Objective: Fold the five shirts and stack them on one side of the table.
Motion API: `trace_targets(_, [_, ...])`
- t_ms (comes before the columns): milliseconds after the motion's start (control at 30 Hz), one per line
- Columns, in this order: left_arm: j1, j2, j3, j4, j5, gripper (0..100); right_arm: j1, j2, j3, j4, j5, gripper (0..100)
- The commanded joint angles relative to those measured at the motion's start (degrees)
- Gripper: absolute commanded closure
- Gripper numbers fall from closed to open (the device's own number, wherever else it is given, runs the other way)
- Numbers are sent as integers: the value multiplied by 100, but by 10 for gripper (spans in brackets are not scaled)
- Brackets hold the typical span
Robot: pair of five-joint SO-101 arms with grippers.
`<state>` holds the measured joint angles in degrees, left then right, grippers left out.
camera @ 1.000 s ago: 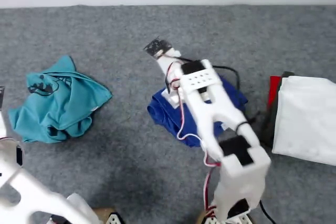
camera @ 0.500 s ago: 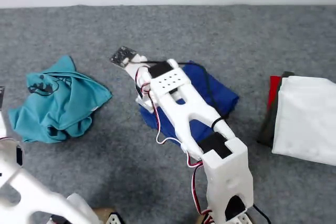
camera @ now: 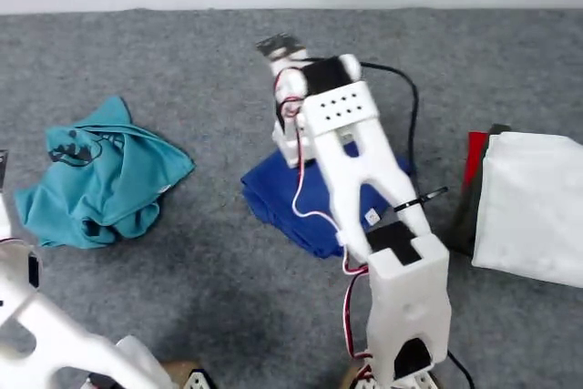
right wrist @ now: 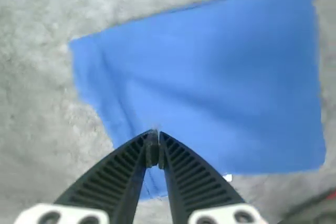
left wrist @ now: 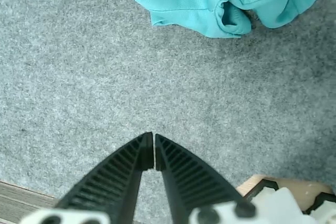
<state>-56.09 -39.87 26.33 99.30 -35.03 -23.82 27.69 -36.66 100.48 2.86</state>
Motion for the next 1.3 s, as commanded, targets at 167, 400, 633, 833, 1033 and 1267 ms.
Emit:
trace_targets(167, [-9, -141, -22, 114, 18, 985, 286, -875, 9, 242, -2752, 987])
trace_targets(400, [9, -141, -66, 70, 0, 985, 418, -866, 905, 171, -4114, 733])
trace_targets(633, [9, -141, -66, 97, -396, 985, 444, -136, 1389, -804, -4914, 515])
trace_targets(833, [0, -141, -66, 97, -396, 985, 673, 585, 1433, -1771, -5240, 515])
trace_targets(1033, [-18, -141, -57, 97, -396, 985, 919, 1279, 1433, -2255, -5240, 516])
trace_targets(1267, [0, -141, -48, 97, -396, 985, 945, 1903, 1178, -2044, -5204, 599])
